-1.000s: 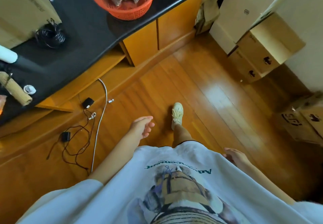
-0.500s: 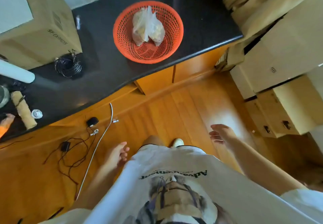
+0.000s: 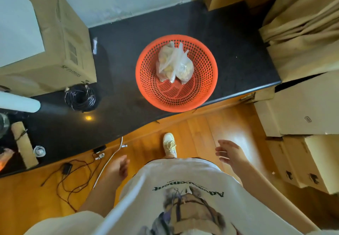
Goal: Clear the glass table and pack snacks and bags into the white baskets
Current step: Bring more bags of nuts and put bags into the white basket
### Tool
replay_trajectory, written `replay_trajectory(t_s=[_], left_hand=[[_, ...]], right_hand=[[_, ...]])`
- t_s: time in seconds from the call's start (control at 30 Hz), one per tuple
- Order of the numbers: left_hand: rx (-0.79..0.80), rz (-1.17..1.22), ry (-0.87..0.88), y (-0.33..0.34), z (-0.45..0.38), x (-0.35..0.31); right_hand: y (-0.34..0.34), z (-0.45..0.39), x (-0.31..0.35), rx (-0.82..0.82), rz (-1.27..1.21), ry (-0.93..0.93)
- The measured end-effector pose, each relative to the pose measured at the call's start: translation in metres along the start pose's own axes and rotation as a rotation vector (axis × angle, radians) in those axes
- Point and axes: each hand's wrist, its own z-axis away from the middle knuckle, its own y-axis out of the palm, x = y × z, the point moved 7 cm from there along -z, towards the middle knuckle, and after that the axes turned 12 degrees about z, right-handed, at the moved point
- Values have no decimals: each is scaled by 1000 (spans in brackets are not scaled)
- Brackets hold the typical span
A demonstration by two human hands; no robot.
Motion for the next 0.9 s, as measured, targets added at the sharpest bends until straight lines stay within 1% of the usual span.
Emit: replay_trajectory(t_s=[0.03,0.13,0.2,0.27,0.33,0.4,0.5,0.57,0.63,0.73,0.83,0.9], left_hand=[[-9,-26,24,14,2,-19],[54,-46,220,81,9,-89],[166,-114,376,128,20,-123],[281,-199,496,172,25,-145],[348,-264,536,211,22,-154],[373,-307,528,243,9,-152],[325,-367,507,278,-21,-144],[273,-359,539,293,-40,-145],[196,-348,614,300,-58,-150],[67,-396,737,304,-77,-160],[29,-422,807,311,-91,-168],[-8,-504,864,314,-99,-174]], right_hand=[[1,-3,2,-12,-26,10],[1,-15,15,-28,-90,6],[2,-28,39,-18,-100,-45],[4,-43,76,-13,-74,-144],[8,-59,118,-5,-40,-265],[17,-74,161,13,-3,-384],[33,-106,213,34,83,-485],[44,-130,237,-1,205,-524],[56,-152,255,-22,350,-568],[72,-178,271,-12,510,-614],[85,-195,282,13,653,-686],[93,-201,287,53,691,-731]])
